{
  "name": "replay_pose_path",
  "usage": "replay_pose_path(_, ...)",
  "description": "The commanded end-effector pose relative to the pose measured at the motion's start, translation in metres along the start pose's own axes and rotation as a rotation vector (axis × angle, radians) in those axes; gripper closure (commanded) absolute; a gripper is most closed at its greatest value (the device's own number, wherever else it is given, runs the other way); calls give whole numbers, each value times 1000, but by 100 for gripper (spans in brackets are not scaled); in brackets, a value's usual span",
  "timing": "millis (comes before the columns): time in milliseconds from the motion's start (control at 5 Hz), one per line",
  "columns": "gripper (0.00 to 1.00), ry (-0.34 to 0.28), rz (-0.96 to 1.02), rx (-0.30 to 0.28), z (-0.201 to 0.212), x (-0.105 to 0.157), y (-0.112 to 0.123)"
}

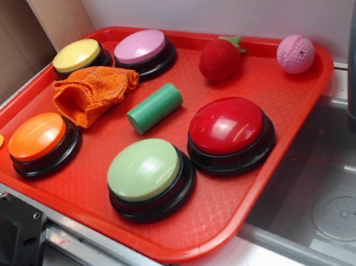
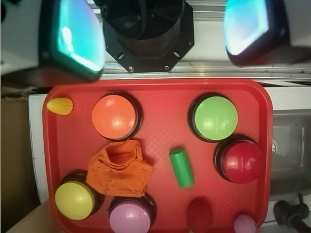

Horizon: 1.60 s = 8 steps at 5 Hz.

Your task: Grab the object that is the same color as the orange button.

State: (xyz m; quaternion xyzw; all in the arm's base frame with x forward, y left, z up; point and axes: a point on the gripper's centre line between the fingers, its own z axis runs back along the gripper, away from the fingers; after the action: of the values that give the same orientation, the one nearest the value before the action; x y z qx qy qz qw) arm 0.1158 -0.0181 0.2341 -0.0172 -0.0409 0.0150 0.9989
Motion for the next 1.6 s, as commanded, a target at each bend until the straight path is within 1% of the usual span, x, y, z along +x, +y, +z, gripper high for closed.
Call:
replay_pose_path(0,0,0,0,0,0,0,0)
replay_pose_path(200,0,-6,133,-31,-19,16,17)
replay_pose_path(400,0,-14,278,-17,-42,27,36)
replay_pose_path(600,0,-6,458,-11,-75,41,62)
replay_pose_path(800,0,-38,591,-30,-103,56,84)
replay_pose_path(1000,0,-71,688,-32,-126,69,101)
replay_pose_path(1200,0,-69,725,-12,-147,80,109)
replay_pose_path(1400,0,-90,780,46,-164,88,117)
